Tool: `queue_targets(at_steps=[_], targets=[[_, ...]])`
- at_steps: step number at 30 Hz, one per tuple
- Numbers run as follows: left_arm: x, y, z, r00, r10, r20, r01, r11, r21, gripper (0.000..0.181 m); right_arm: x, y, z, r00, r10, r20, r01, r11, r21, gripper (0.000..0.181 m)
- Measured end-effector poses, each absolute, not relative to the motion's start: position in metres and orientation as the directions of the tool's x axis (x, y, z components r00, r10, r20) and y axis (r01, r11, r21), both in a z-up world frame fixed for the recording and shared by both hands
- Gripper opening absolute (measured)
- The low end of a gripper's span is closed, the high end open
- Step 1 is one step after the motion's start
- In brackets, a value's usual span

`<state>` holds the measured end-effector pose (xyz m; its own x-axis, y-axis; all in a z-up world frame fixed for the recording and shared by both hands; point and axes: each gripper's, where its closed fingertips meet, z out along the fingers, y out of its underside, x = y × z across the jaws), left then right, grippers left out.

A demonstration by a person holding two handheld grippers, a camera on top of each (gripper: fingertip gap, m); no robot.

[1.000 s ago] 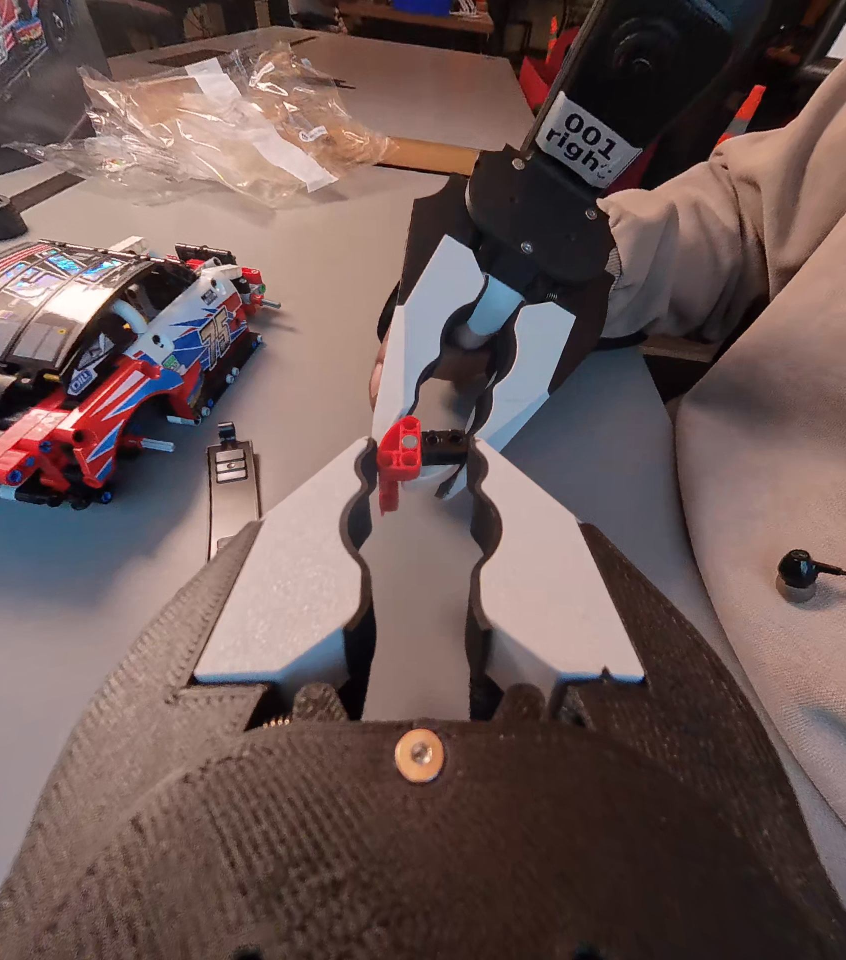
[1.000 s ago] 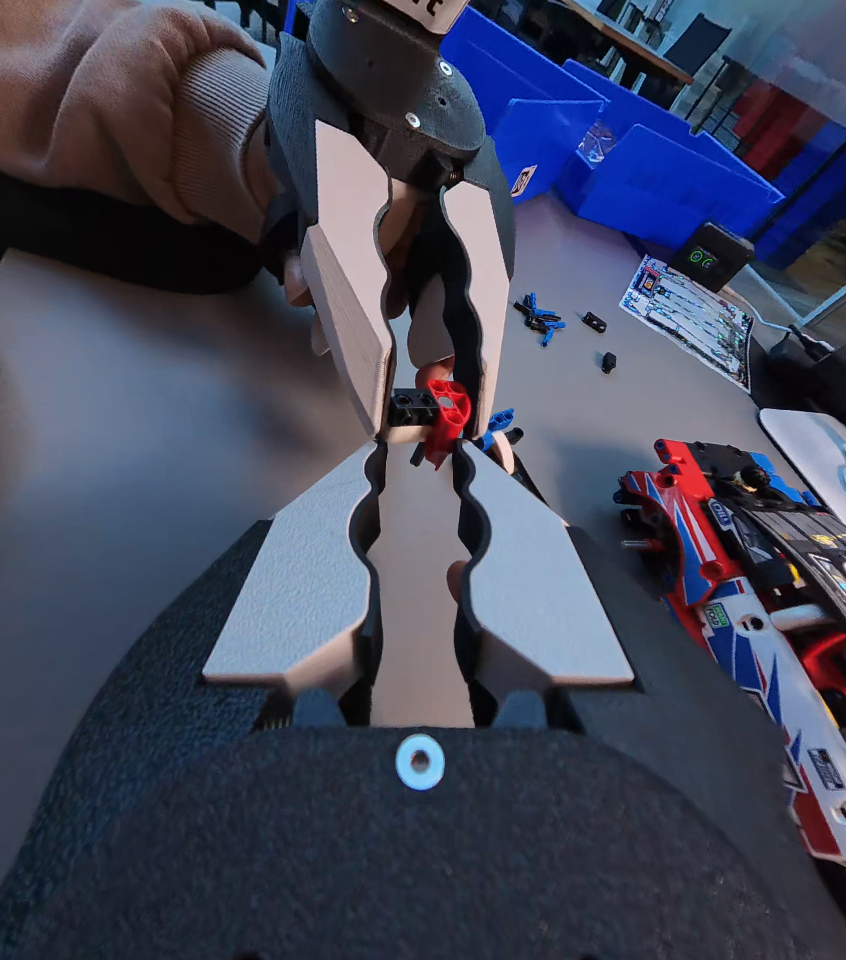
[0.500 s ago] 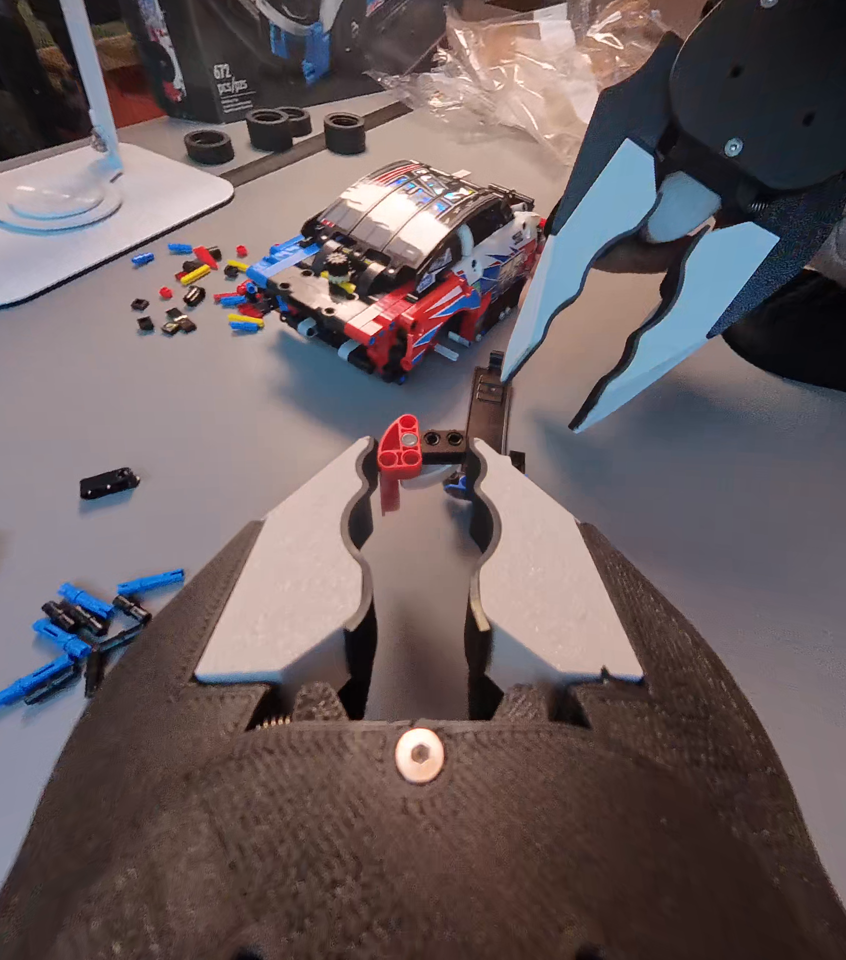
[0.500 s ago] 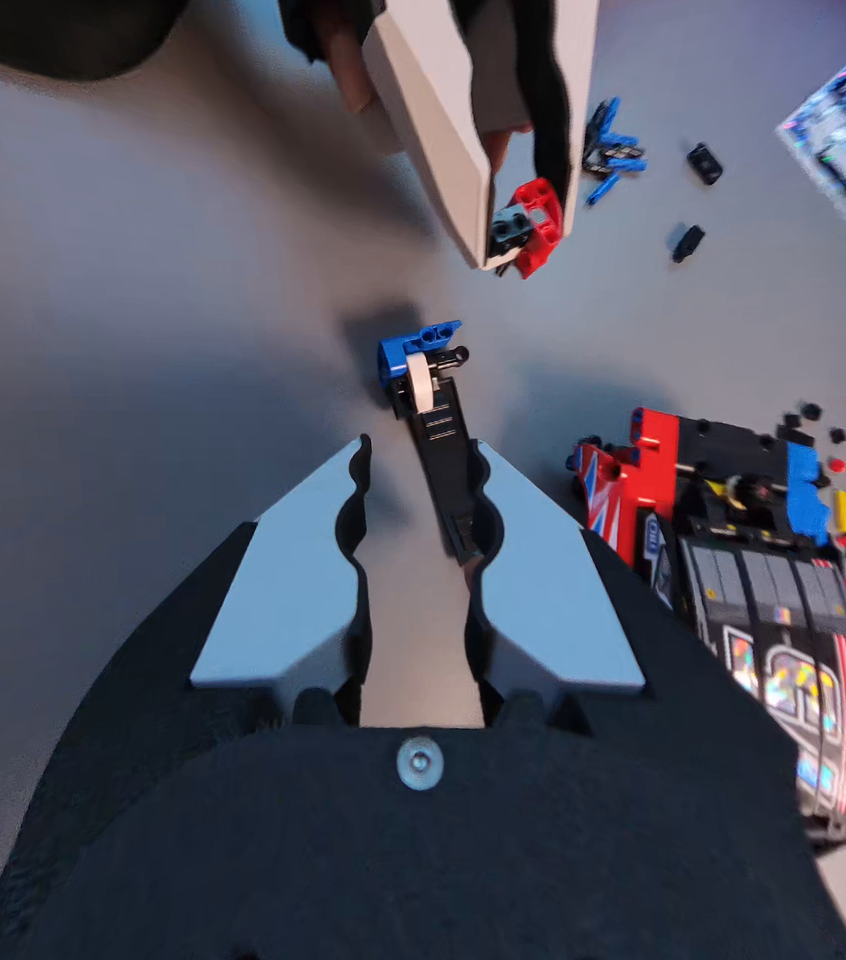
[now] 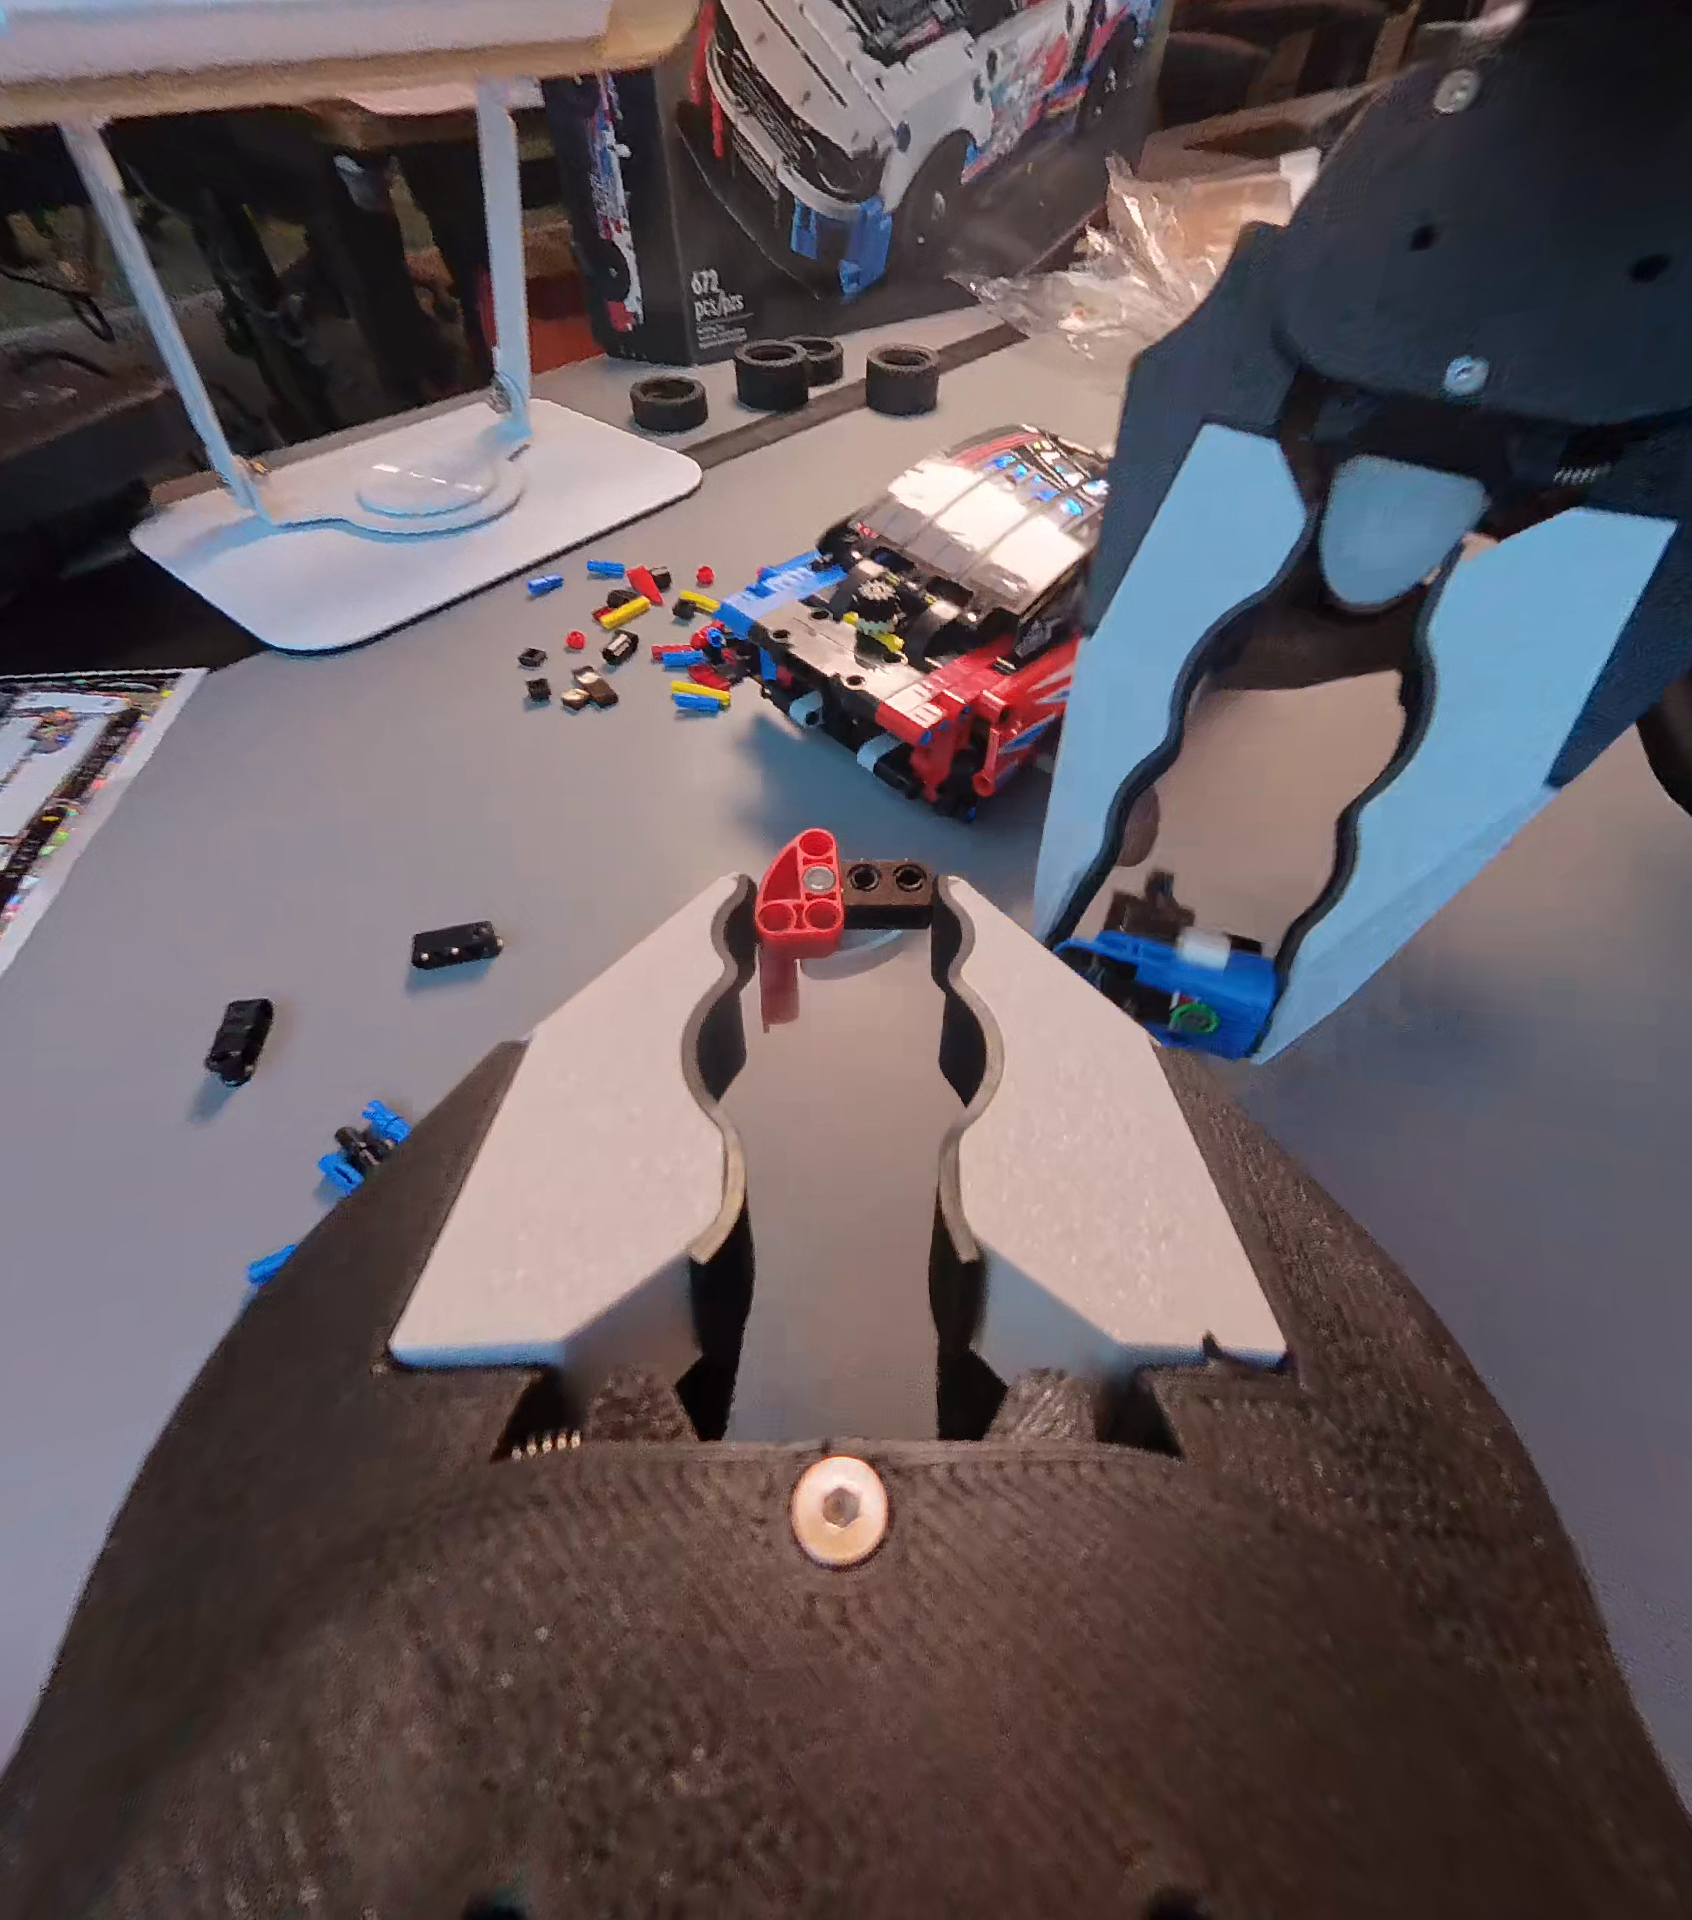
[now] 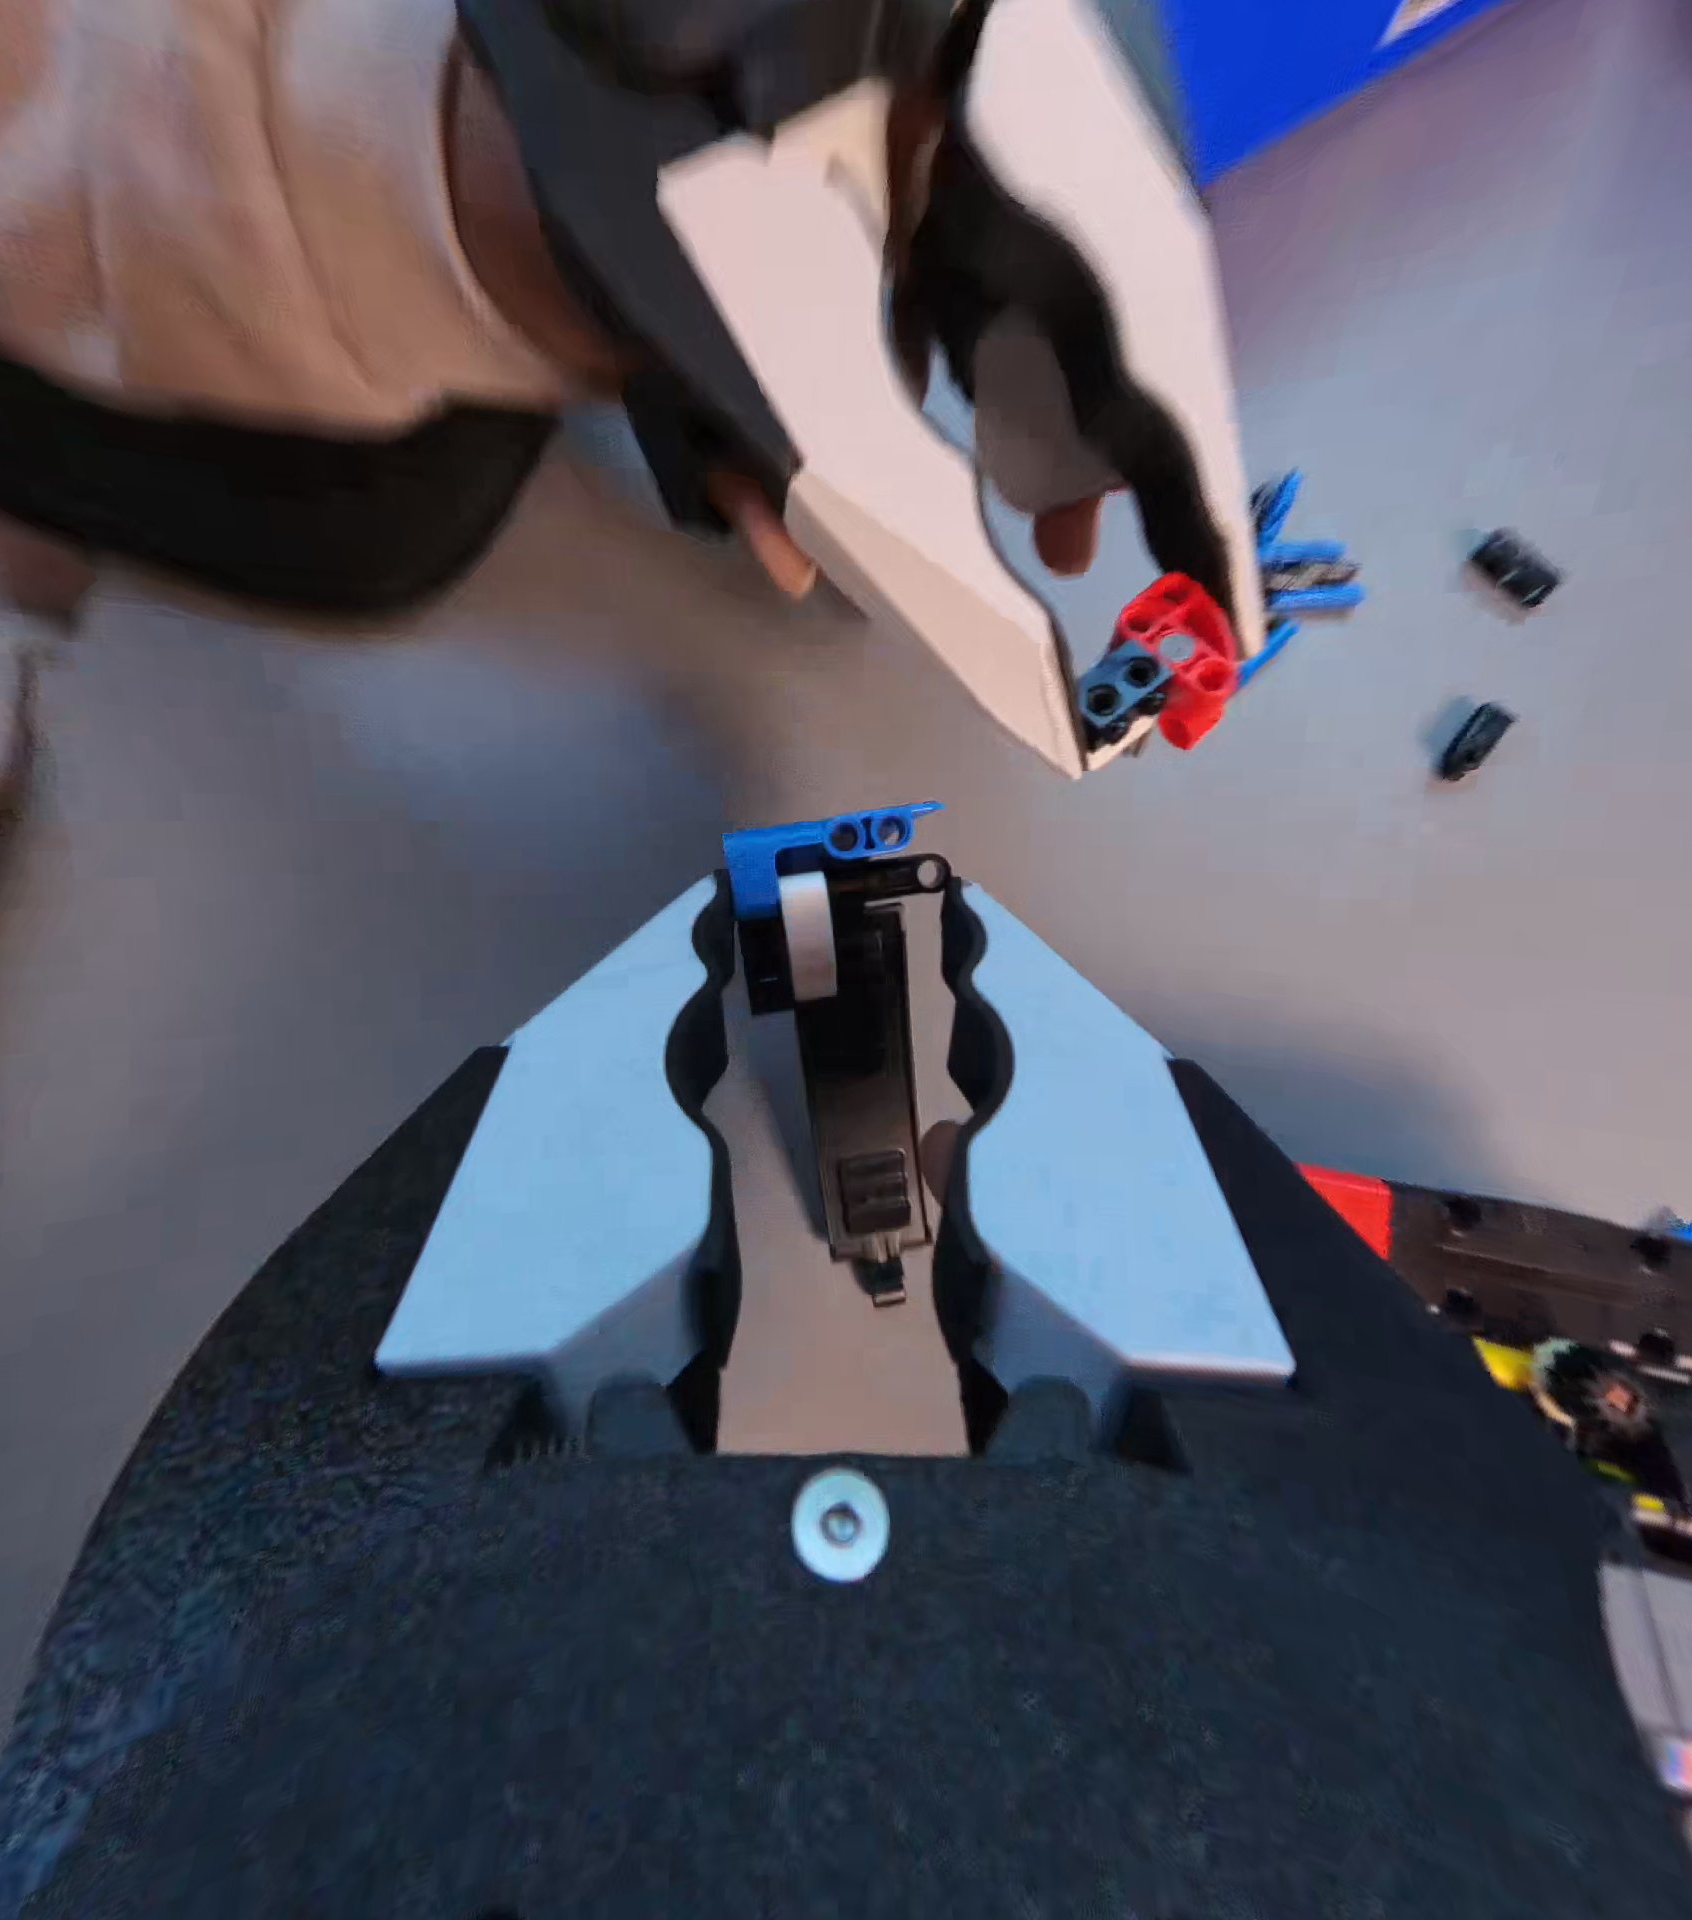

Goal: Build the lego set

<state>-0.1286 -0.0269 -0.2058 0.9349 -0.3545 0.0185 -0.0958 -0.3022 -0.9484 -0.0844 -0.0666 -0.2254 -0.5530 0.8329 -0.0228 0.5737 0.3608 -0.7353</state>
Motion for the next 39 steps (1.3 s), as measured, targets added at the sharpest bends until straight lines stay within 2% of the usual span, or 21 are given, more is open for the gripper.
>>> queue_targets(at_steps=[2,3,5,7,9,13,17,22,25,27,28,30,32,34,39], targets=[[-0.134,-0.027,-0.195,0.941,-0.337,0.039,-0.055,-0.263,-0.963,0.031,-0.09,-0.062,-0.183,-0.407,0.9,-0.154,0.445,0.048,-0.894,0.037],[-0.134,-0.028,-0.191,0.937,-0.344,0.06,-0.031,-0.254,-0.967,0.031,-0.088,-0.055,-0.164,-0.322,0.909,-0.266,0.353,-0.145,-0.924,0.037],[-0.126,-0.031,-0.186,0.916,-0.39,0.1,0.003,-0.242,-0.97,0.031,-0.076,-0.038,-0.152,-0.177,0.838,-0.517,0.2,-0.483,-0.852,0.037],[-0.111,-0.034,-0.185,0.883,-0.454,0.115,0.005,-0.237,-0.972,0.031,-0.059,-0.026,-0.164,-0.057,0.744,-0.666,0.095,-0.66,-0.746,0.037],[-0.094,-0.037,-0.192,0.854,-0.509,0.109,-0.031,-0.259,-0.965,0.031,-0.042,-0.027,-0.188,0.049,0.704,-0.709,0.113,-0.709,-0.696,0.037],[-0.059,-0.046,-0.206,0.793,-0.606,0.064,-0.137,-0.279,-0.95,0.031,-0.012,-0.031,-0.217,0.205,0.75,-0.629,0.223,-0.662,-0.716,0.038],[-0.034,-0.055,-0.217,0.737,-0.676,-0.006,-0.244,-0.257,-0.935,0.031,0.013,-0.023,-0.227,0.283,0.722,-0.632,0.26,-0.692,-0.674,0.038],[-0.023,-0.059,-0.227,0.705,-0.707,-0.054,-0.32,-0.25,-0.914,0.031,0.037,-0.002,-0.236,0.35,0.699,-0.624,0.313,-0.715,-0.625,0.046],[-0.025,-0.058,-0.228,0.713,-0.7,-0.045,-0.312,-0.259,-0.914,0.031,0.05,0.012,-0.233,0.321,0.81,-0.49,0.418,-0.586,-0.695,0.039],[-0.028,-0.056,-0.227,0.721,-0.692,-0.027,-0.292,-0.27,-0.918,0.031,0.052,0.012,-0.224,0.184,0.931,-0.314,0.542,-0.363,-0.758,0.038],[-0.029,-0.055,-0.227,0.724,-0.69,-0.014,-0.281,-0.276,-0.919,0.031,0.053,0.011,-0.224,0.087,0.977,-0.194,0.625,-0.206,-0.753,0.038],[-0.03,-0.054,-0.227,0.726,-0.687,0.012,-0.26,-0.291,-0.921,0.031,0.055,0.011,-0.228,-0.137,0.99,0.043,0.743,0.132,-0.656,0.038],[-0.031,-0.053,-0.229,0.727,-0.686,0.027,-0.252,-0.303,-0.919,0.031,0.05,0.014,-0.232,-0.328,0.927,0.181,0.77,0.373,-0.517,0.037],[-0.032,-0.053,-0.231,0.731,-0.683,0.019,-0.261,-0.306,-0.916,0.031,0.038,0.014,-0.238,-0.448,0.878,0.169,0.768,0.475,-0.429,0.037],[-0.036,-0.055,-0.232,0.735,-0.678,-0.019,-0.289,-0.287,-0.913,0.031,0.024,0.011,-0.268,-0.573,0.819,-0.027,0.792,0.545,-0.275,0.032]])
